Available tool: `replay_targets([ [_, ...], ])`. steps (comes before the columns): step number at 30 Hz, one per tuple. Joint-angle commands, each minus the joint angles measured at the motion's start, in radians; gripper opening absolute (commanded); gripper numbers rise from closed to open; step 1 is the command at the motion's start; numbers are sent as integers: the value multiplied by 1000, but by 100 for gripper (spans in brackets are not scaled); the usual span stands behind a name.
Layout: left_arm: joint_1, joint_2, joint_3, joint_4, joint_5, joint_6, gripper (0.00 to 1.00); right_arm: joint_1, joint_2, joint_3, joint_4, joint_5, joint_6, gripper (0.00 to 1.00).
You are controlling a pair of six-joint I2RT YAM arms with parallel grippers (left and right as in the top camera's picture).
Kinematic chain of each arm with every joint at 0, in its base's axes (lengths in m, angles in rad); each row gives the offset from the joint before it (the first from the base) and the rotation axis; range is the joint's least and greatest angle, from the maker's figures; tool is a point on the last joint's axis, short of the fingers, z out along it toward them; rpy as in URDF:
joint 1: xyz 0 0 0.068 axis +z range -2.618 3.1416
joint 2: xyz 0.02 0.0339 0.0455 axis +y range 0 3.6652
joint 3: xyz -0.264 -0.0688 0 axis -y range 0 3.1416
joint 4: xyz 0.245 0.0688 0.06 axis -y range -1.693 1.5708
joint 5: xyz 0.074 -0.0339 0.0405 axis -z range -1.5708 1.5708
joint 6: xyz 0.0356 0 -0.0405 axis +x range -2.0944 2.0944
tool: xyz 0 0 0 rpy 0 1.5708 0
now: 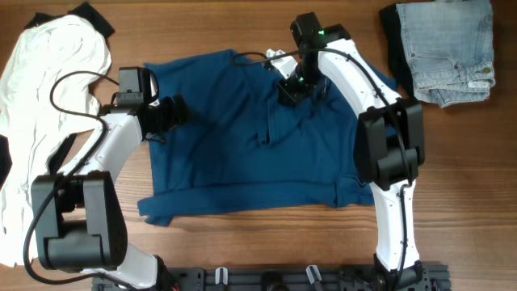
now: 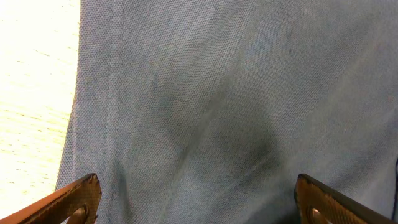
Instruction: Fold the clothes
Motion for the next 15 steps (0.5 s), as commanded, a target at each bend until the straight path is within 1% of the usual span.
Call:
replay_targets([
  [1,-3,11,-3,2,-10,16,99,-15,-23,132,26,-14,115,4],
  [5,-3,11,-3,2,-10,16,99,-78,-43,241,161,106,330,4],
  [7,-3,11,-3,2,-10,16,99,-123,-43,245,290,156,407,4],
  [11,-3,11,-3,2,-10,16,100,-176,-25,240,465,251,475,4],
  [15,-3,11,-3,2,-10,16,99,-217,27,240,648,278,476,4],
])
